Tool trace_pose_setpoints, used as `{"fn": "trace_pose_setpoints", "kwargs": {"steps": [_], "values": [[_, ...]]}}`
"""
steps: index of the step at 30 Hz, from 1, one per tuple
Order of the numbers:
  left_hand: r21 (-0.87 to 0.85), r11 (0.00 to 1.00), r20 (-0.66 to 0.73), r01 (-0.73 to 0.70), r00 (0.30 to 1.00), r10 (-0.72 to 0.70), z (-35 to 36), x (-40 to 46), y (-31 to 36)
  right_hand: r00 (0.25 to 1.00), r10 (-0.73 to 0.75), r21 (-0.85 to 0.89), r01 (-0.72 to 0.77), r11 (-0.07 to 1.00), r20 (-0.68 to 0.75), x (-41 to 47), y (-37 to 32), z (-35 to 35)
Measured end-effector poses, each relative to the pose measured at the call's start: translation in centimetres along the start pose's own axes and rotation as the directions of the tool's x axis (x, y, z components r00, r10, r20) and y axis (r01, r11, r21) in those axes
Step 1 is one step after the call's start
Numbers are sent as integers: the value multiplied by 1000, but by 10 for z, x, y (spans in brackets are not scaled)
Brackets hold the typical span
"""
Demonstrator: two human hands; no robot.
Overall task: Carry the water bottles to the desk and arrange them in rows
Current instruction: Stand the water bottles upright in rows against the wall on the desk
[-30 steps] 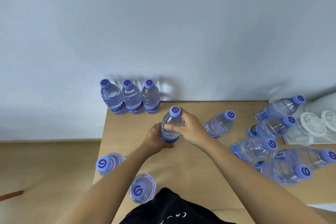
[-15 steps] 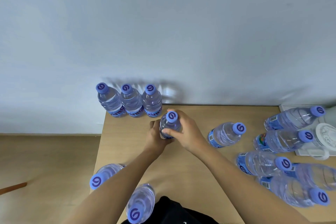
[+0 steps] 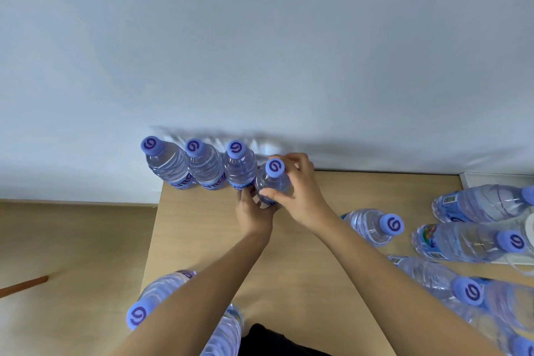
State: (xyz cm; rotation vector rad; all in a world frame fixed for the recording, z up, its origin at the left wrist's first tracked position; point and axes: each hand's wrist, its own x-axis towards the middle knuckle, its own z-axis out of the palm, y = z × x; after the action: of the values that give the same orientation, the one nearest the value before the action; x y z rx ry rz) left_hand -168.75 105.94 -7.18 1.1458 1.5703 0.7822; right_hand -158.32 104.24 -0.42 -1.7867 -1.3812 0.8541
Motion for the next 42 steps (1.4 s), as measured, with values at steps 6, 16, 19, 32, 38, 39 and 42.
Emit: {"fn": "trace_pose_setpoints", "kwargs": {"steps": [6,16,19,32,38,39,42], "values": [[-8,985,-149,175,973,-174,12,0,4,1000,-6,55,7,998,-19,9,3,-1],[-100,946,-167,308,932,-321,25,7,12,991,50,118,-35,992,-125,19,10,3],[-116,937,-161,330,925,-345,28,10,15,991,55,141,-37,989,-126,23,10,1],[-51,896,68,442,896,-438,11,1,22,988,109,58,-103,993,-109,20,-1,-5],[80,945,330,316,886,-325,-12,-22,37,976,219,-78,-216,973,24,6,-15,-46],[105,962,367,252,889,-273,-14,-27,41,975,220,-69,-218,974,16,0,-17,-57],[139,987,440,80,888,-134,-16,-42,55,978,207,-56,-208,976,-33,-23,-22,-86]]}}
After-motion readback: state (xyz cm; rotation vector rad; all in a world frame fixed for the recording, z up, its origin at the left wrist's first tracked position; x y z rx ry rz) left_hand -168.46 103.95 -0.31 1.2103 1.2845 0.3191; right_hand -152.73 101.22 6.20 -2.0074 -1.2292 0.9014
